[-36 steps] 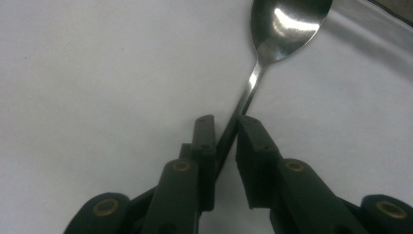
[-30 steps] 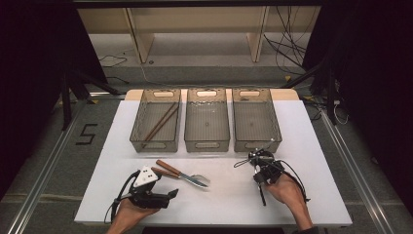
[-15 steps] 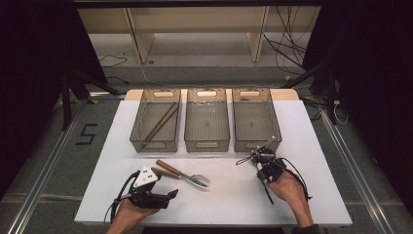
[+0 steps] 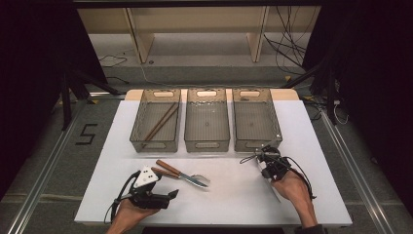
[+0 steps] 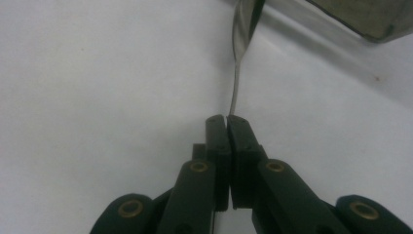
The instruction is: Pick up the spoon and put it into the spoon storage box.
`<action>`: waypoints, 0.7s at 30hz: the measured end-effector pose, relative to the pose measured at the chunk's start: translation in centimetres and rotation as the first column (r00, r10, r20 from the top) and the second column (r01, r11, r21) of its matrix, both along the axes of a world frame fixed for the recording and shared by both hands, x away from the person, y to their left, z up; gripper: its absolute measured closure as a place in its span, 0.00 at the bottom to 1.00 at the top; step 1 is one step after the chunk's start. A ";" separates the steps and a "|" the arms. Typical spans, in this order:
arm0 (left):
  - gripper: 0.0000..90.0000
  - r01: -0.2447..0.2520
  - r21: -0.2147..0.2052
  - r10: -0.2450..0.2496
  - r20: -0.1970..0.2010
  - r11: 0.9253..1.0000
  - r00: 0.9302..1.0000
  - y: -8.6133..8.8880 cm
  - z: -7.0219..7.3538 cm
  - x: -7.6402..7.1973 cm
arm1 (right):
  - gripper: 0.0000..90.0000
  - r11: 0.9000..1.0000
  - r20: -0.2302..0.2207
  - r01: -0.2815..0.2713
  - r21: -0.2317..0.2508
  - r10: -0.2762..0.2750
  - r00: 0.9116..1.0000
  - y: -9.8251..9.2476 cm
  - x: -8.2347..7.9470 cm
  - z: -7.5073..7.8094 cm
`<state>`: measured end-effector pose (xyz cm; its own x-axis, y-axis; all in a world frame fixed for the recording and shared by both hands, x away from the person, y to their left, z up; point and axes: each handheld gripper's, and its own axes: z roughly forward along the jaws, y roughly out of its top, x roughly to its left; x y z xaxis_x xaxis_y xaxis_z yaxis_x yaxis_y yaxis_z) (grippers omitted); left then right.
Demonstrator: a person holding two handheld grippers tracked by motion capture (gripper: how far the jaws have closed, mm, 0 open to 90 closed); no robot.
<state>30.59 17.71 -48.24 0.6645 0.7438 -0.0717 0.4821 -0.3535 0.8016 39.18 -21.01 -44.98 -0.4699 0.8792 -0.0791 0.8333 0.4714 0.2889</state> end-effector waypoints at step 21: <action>0.20 0.001 -0.002 -0.001 0.000 1.000 1.000 -0.1 0.0 0.0 | 0.99 1.000 0.014 -0.009 -0.016 0.009 1.000 -0.3 0.0 -0.1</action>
